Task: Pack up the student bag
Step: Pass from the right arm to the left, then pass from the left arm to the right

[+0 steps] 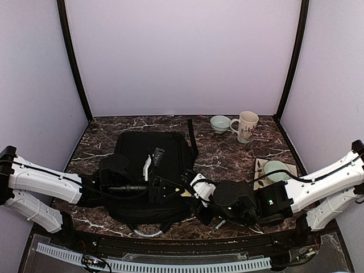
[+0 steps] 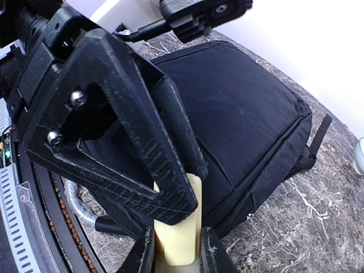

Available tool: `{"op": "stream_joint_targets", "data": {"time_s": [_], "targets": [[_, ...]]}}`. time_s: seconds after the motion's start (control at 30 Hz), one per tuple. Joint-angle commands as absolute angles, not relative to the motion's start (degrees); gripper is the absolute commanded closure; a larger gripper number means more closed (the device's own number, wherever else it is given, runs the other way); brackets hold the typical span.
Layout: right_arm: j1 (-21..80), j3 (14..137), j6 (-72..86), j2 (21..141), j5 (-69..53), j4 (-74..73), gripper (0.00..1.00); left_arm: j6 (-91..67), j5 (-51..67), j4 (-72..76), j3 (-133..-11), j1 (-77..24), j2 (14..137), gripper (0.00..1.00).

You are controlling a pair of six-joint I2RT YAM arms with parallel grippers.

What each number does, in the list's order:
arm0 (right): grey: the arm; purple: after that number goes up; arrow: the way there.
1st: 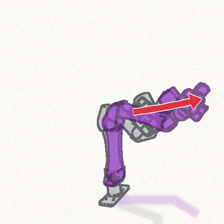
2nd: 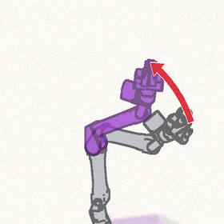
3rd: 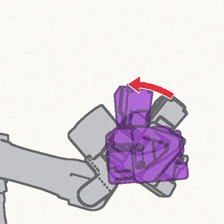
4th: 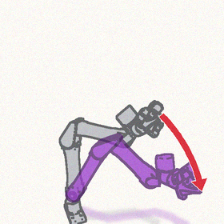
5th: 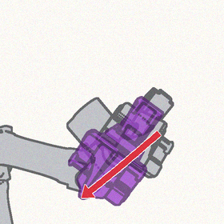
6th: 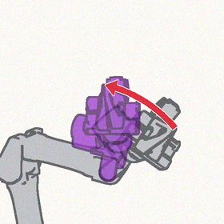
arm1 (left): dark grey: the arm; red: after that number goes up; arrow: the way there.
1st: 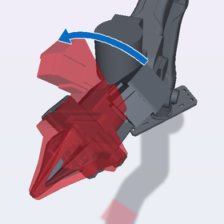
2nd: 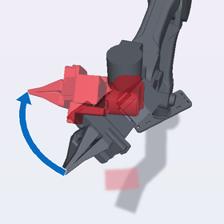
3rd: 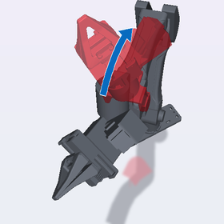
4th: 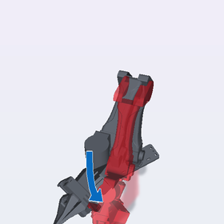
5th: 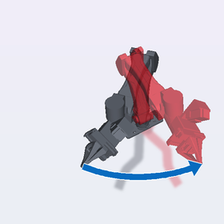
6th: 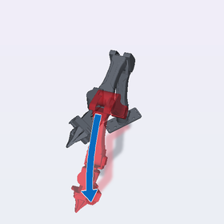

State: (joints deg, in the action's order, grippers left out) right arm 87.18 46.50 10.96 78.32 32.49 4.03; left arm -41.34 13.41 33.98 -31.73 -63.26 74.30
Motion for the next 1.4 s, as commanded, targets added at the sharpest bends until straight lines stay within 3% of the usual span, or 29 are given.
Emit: {"op": "stream_joint_targets", "data": {"time_s": [0.0,0.2,0.4,0.47,0.57,0.6,0.63,0.7,1.0,1.23,1.37], "targets": [[88.5,48.8,9.4,79.2,37.3,5.7,0.93,-42.4,17.0,38.4,-33.5,-63.5,75.4,0.47],[89.2,48.9,8.7,79.9,40.0,6.3,0.93,-43.1,17.9,39.6,-33.8,-63.5,76.6,0.64],[90.0,48.7,8.7,80.8,41.5,6.3,0.9,-43.4,17.7,40.7,-34.0,-63.5,77.0,0.93],[90.2,48.4,8.7,80.8,41.1,6.1,0.73,-43.5,17.8,41.3,-34.0,-63.5,77.1,1.0],[90.2,47.7,10.7,80.2,44.0,5.3,0.25,-43.2,17.4,41.7,-34.0,-63.5,77.2,1.0],[90.2,47.5,11.7,79.8,45.5,5.2,0.14,-42.8,17.0,41.6,-34.1,-63.5,77.1,1.0],[89.9,47.2,13.0,79.2,46.7,5.0,0.06,-42.3,16.4,41.2,-34.1,-63.5,76.7,1.0],[88.7,45.7,16.1,76.0,45.1,5.3,0.01,-41.1,14.6,40.4,-33.6,-63.5,75.1,1.0],[76.9,29.3,31.9,57.3,15.5,22.5,0.0,-36.1,8.6,42.4,-29.7,-63.5,66.9,1.0],[75.4,25.3,37.9,59.8,4.7,35.1,0.08,-37.5,8.3,46.9,-27.3,-63.5,63.2,1.0],[75.3,24.1,37.9,60.2,1.9,39.9,0.17,-39.2,8.0,48.0,-26.4,-63.5,61.2,1.0]]}}
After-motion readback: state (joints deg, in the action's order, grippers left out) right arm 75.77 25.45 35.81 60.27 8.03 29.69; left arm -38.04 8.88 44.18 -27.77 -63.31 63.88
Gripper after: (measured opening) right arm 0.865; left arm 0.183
